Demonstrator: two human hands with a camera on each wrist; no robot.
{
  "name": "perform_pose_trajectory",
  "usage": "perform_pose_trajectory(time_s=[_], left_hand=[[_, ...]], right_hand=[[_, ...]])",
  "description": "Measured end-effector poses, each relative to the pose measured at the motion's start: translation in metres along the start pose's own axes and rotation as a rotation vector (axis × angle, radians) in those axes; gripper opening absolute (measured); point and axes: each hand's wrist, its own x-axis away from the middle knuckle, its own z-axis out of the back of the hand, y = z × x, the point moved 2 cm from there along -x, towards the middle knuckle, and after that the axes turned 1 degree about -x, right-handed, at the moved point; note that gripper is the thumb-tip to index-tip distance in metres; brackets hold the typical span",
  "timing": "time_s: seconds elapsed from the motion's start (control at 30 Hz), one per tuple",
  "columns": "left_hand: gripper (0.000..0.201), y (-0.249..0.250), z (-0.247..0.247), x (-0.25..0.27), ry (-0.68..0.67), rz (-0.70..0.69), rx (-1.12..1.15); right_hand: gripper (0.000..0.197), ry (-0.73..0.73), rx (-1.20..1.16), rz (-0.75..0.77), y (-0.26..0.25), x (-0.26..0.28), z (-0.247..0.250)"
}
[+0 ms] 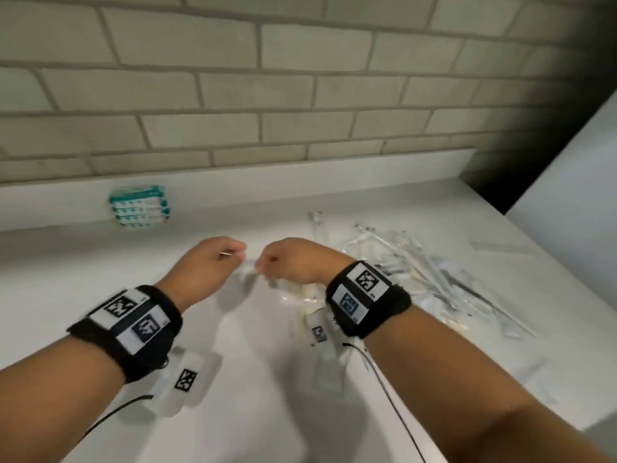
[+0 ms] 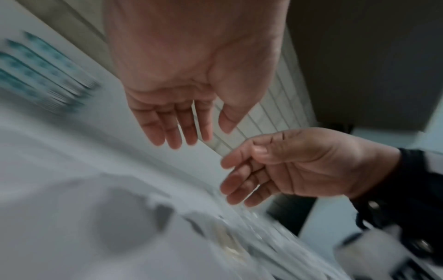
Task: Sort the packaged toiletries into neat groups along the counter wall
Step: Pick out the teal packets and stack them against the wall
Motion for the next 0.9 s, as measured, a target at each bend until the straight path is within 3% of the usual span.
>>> perform_pose_trajectory(time_s=[0.07, 0.2, 0.27, 0.4, 0.5, 0.63, 0.73, 0.8, 0.9], left_hand=[[0.023, 0.021, -0.028, 0.005, -0.118, -0.052, -0.102], [0.027, 0.062, -0.081, 0.02, -0.328, -0.162, -0.281], [0.03, 0.078, -0.106, 0.024, -0.383, -0.188, -0.355], [0.037, 0.086, -0.143, 0.021, -0.445, -0.145, -0.53], [0.039, 0.08, -0.148, 0.021, -0.404, -0.117, -0.541], [0.032, 0.093, -0.154, 0.027, -0.213, -0.207, -0.497], [0.029, 0.109, -0.172, 0.035, -0.283, -0.363, -0.575], [0.036, 0.108, -0.185, 0.039, -0.344, -0.33, -0.748], [0.043, 0.103, -0.189, 0.042, -0.209, -0.247, -0.88]], right_hand=[[0.029, 0.055, 0.179, -0.094, 0.031, 0.029, 0.016], [0.026, 0.001, 0.508, -0.356, 0.11, 0.077, 0.042], [0.025, -0.043, 0.559, -0.434, 0.143, 0.099, 0.047], [0.038, -0.095, 0.517, -0.411, 0.183, 0.131, 0.046], [0.051, 0.058, 0.4, -0.394, 0.202, 0.135, 0.05], [0.037, 0.221, 0.39, -0.224, 0.206, 0.117, 0.045], [0.039, 0.177, 0.442, -0.161, 0.203, 0.101, 0.039], [0.052, 0.09, 0.502, -0.18, 0.203, 0.094, 0.041], [0.049, 0.008, 0.56, -0.168, 0.206, 0.088, 0.05]])
